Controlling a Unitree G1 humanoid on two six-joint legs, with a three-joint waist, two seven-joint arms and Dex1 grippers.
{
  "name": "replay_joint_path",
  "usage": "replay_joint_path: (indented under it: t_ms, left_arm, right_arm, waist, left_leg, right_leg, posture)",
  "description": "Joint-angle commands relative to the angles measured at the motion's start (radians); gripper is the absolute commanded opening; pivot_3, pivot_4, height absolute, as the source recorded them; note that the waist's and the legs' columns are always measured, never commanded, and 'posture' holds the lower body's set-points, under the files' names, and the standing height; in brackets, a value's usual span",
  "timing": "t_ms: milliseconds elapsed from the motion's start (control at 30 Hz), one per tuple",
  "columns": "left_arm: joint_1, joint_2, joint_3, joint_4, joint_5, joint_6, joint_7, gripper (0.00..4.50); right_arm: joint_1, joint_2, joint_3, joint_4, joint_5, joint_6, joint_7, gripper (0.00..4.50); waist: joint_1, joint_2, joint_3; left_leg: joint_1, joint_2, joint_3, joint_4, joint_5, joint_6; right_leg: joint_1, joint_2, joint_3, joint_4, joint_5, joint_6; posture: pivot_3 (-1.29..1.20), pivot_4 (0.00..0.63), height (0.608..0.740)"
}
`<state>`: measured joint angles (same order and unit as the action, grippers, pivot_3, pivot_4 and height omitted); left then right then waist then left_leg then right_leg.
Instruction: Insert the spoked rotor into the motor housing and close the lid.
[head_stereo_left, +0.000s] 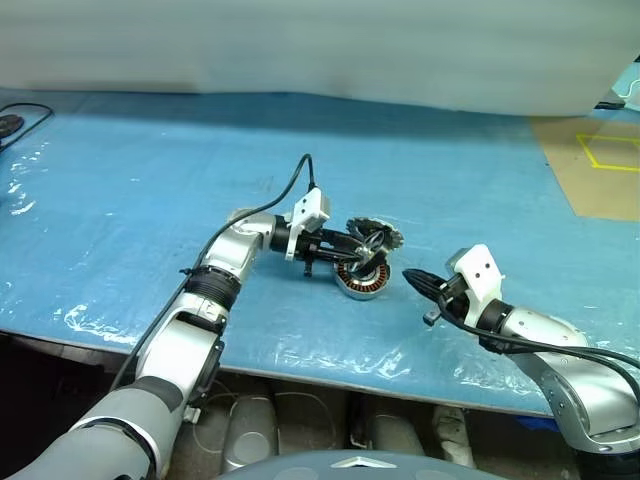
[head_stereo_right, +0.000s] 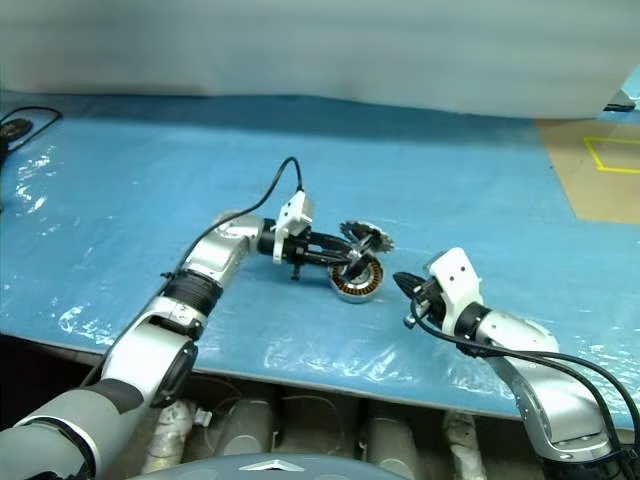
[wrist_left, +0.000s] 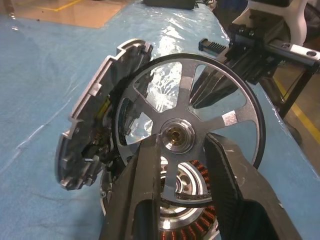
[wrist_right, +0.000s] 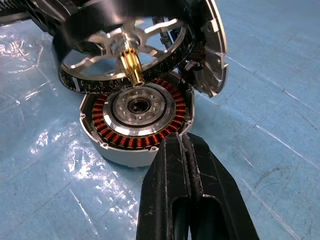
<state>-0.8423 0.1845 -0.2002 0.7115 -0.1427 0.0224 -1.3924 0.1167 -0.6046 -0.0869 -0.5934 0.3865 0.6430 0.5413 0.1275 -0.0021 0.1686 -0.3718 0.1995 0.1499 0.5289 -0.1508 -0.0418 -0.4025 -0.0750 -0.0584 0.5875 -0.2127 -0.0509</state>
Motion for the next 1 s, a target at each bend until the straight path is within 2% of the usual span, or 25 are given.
replay_joint_path:
  t_ms: [33, 133, 500, 1000]
  left_arm:
    - [-0.044, 0.040, -0.005, 0.007, 0.015, -0.036, -0.029, 0.97]
    - [-0.055, 0.065, -0.008, -0.001, 0.009, -0.029, -0.060, 0.97]
    - [-0.062, 0.029, -0.008, 0.039, 0.030, -0.069, -0.004, 0.97]
    - [-0.085, 0.033, -0.048, 0.103, 0.108, -0.154, 0.031, 0.97]
  right_arm:
    - [0.006, 0.003, -0.007, -0.035, -0.003, -0.017, -0.007, 0.00]
    - [0.007, 0.005, -0.004, -0.033, -0.008, -0.019, -0.009, 0.00]
    - [-0.006, 0.002, 0.009, -0.014, -0.024, -0.028, -0.003, 0.00]
    - [-0.002, 0.012, 0.017, -0.009, -0.042, -0.036, -0.005, 0.00]
  waist:
    - [0.000, 0.000, 0.000]
    - [0.000, 0.000, 0.000]
    - [0.001, 0.000, 0.000]
    - [0.001, 0.000, 0.000]
  left_leg:
    - [0.000, 0.000, 0.000, 0.000, 0.000, 0.000]
    - [0.000, 0.000, 0.000, 0.000, 0.000, 0.000]
    - [0.000, 0.000, 0.000, 0.000, 0.000, 0.000]
    - [0.000, 0.000, 0.000, 0.000, 0.000, 0.000]
  right_leg:
    - [0.000, 0.000, 0.000, 0.000, 0.000, 0.000]
    - [0.000, 0.000, 0.000, 0.000, 0.000, 0.000]
    - [0.000, 0.000, 0.000, 0.000, 0.000, 0.000]
    - [0.001, 0.000, 0.000, 0.000, 0.000, 0.000]
  posture:
    - [0.00, 0.150, 0.740]
    - [0.00, 0.150, 0.740]
    - [0.00, 0.150, 0.740]
    - [0.00, 0.150, 0.740]
